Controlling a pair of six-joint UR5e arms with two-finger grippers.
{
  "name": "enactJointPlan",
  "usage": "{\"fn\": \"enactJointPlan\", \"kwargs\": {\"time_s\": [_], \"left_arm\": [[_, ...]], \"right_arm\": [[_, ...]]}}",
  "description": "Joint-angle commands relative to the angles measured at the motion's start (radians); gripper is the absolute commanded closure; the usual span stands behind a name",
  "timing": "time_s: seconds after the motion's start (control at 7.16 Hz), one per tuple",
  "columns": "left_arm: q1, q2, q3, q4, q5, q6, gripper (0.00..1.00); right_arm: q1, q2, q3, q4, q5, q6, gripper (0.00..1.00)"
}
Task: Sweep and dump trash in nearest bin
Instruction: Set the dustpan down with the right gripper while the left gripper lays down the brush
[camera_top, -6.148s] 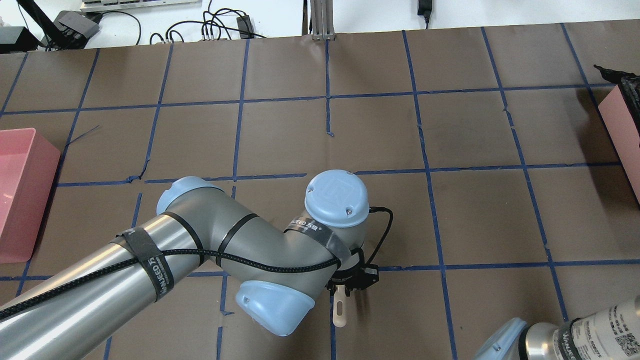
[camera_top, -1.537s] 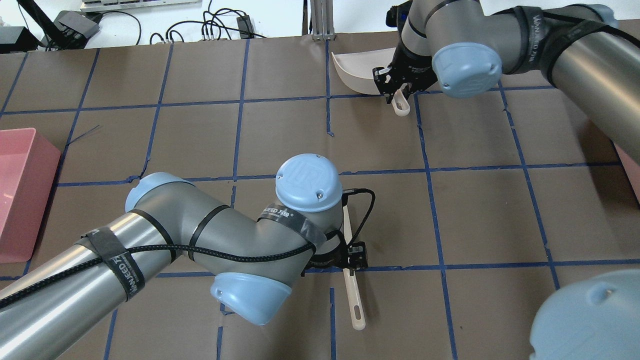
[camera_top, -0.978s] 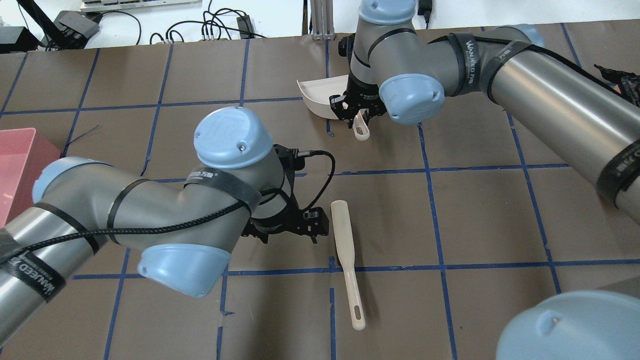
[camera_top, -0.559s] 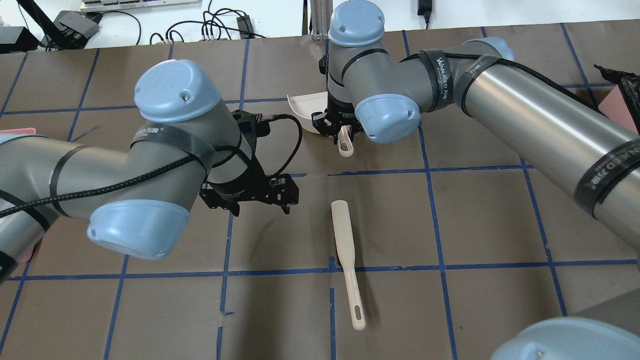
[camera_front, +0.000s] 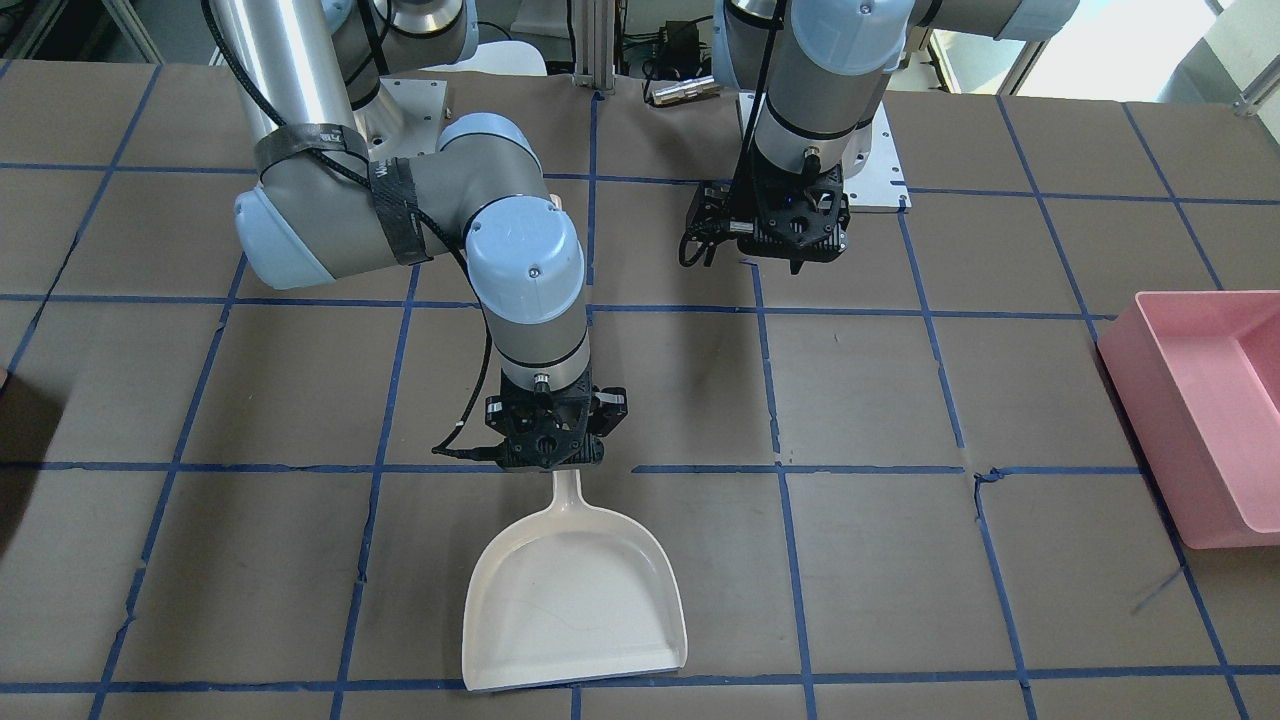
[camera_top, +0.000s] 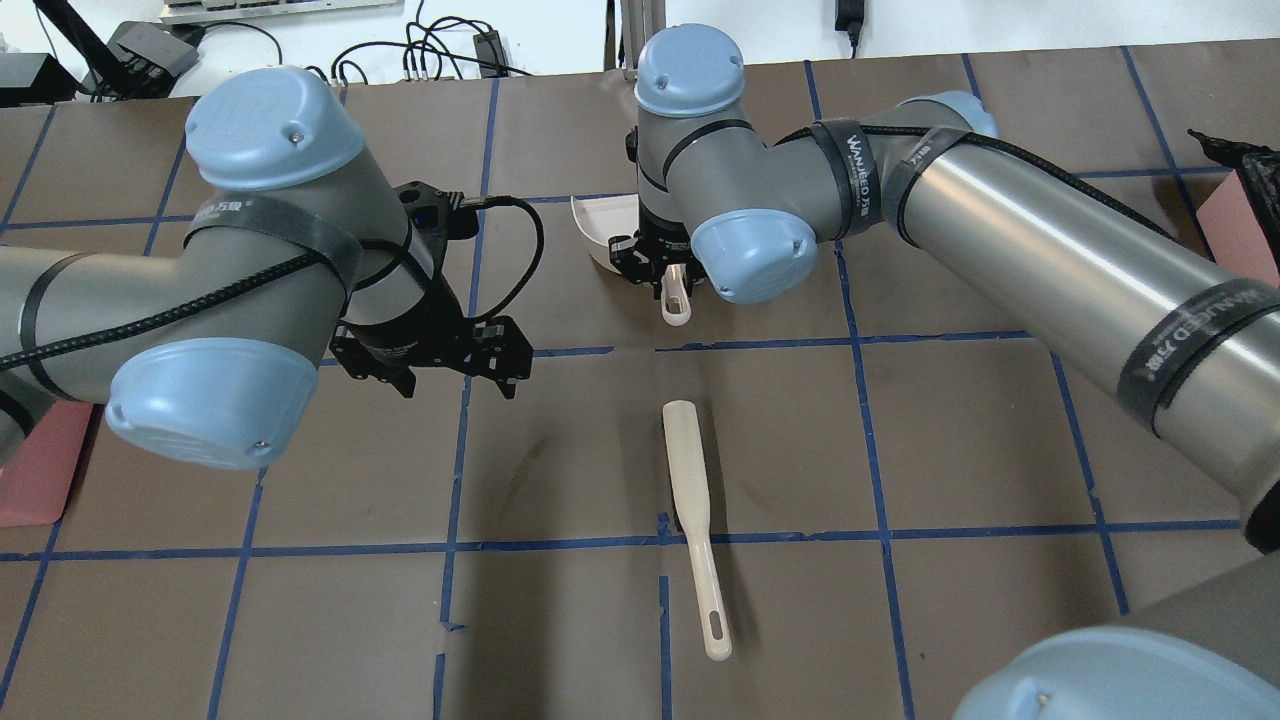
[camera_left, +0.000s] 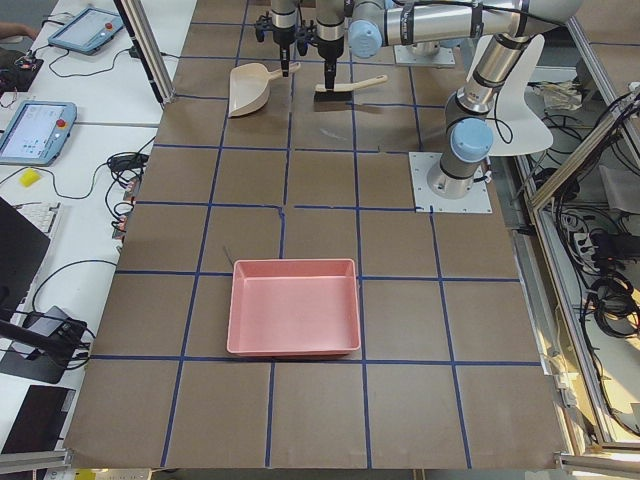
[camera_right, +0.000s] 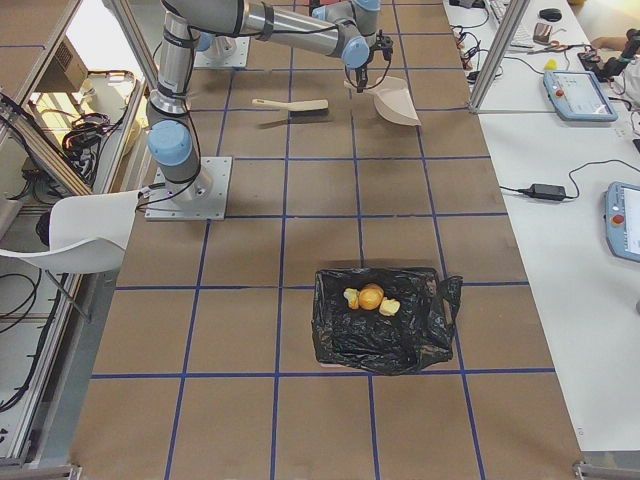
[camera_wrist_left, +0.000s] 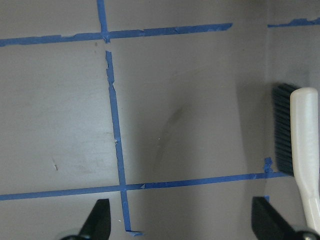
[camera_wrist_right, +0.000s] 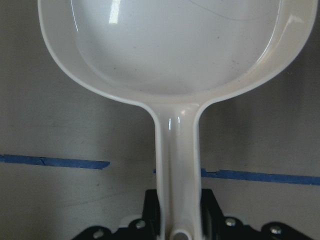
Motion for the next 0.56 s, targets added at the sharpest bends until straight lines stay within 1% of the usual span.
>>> {"fn": "enactJointPlan", "kwargs": {"time_s": [0.0, 0.14, 0.28, 0.42], "left_arm": [[0.002, 0.004, -0.002, -0.002, -0.001, 0.002, 0.0], [0.002, 0.004, -0.003, -0.002, 0.001, 0.002, 0.0], [0.001, 0.009, -0.003, -0.003, 0.001, 0.002, 0.0], [0.004, 0.01, -0.002, -0.006, 0.004, 0.004, 0.0]], "right_arm": [[0.002, 0.018, 0.0, -0.012, 0.0, 0.01, 0.97], [0.005, 0.02, 0.001, -0.006, 0.0, 0.01, 0.93], [0.005, 0.026, 0.001, -0.001, -0.002, 0.007, 0.71], [0.005, 0.028, 0.001, -0.001, -0.003, 0.002, 0.24]]}}
